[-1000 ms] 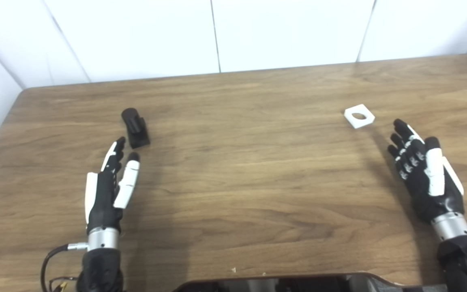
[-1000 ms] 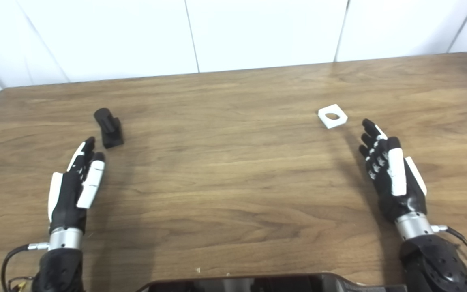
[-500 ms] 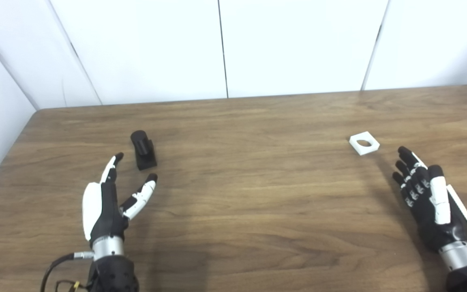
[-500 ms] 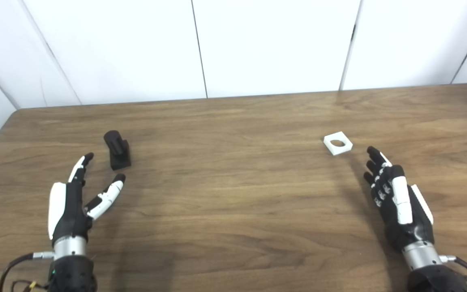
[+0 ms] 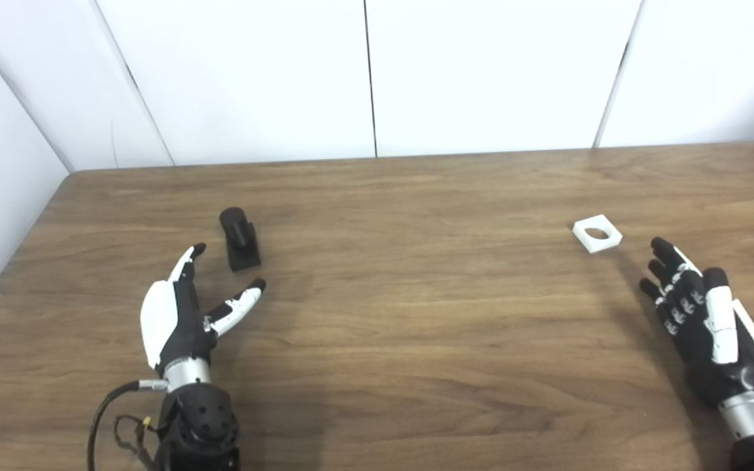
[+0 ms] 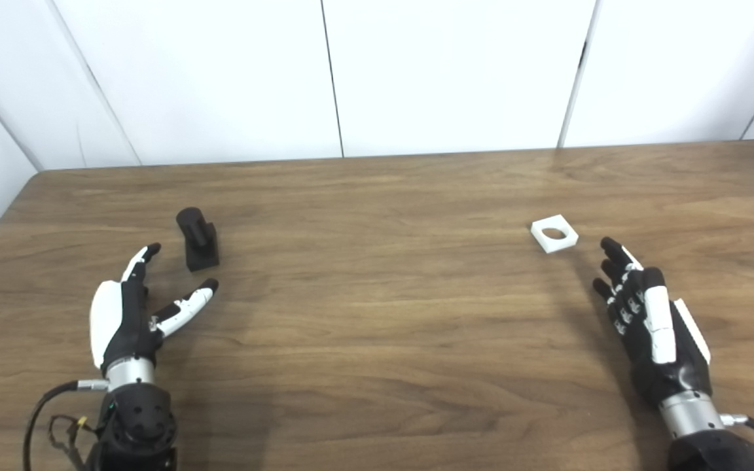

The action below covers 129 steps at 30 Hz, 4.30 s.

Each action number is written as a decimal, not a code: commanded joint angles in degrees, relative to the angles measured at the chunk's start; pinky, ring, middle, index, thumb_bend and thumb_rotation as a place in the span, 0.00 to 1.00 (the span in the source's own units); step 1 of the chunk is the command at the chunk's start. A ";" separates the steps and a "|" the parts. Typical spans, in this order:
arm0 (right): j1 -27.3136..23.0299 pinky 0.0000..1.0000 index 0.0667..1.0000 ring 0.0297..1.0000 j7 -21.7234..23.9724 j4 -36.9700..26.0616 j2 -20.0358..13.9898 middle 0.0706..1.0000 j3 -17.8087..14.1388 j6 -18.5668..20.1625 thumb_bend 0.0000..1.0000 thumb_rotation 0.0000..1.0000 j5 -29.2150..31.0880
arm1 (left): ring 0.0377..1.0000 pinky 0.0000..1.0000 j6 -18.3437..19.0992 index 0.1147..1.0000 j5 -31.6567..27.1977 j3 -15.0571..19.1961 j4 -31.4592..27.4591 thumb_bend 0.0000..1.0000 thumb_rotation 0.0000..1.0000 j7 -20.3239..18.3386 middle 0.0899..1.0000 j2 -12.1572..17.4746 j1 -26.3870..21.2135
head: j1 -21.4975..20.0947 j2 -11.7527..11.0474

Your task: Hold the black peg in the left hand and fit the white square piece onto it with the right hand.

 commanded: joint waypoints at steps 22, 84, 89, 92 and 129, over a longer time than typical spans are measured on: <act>1.72 0.96 0.93 1.00 1.51 2.59 0.45 1.00 1.03 -3.30 0.65 1.00 -1.72 | 0.95 0.85 0.09 0.82 2.78 -1.85 7.20 0.76 0.35 3.41 0.91 3.29 -8.89 | -0.80 -0.89; 3.87 0.96 0.93 1.00 3.02 5.74 0.79 0.99 1.78 -8.32 0.65 0.99 -2.86 | 0.97 0.88 1.32 0.70 28.60 1.04 20.33 0.77 0.31 -4.98 0.91 2.15 -18.24 | -0.49 -1.27; 3.94 0.95 0.93 1.00 3.07 5.75 0.88 0.99 1.85 -8.13 0.65 0.99 -3.03 | 0.98 0.92 1.31 0.68 32.02 1.45 20.85 0.77 0.31 -6.68 0.90 1.83 -18.29 | -0.58 -1.34; 4.00 0.96 0.93 1.00 3.30 5.78 0.82 1.00 1.96 -8.32 0.64 0.99 -3.05 | 0.97 0.91 1.32 0.68 34.74 1.53 21.54 0.78 0.34 -7.97 0.90 1.76 -18.52 | -0.68 -1.34; 4.26 0.98 0.95 1.00 3.91 5.44 1.07 1.00 2.01 -8.57 0.62 0.98 -2.70 | 0.97 0.84 0.71 0.44 23.18 -4.29 17.51 0.53 0.06 -4.76 0.86 4.83 -16.06 | -0.88 -0.63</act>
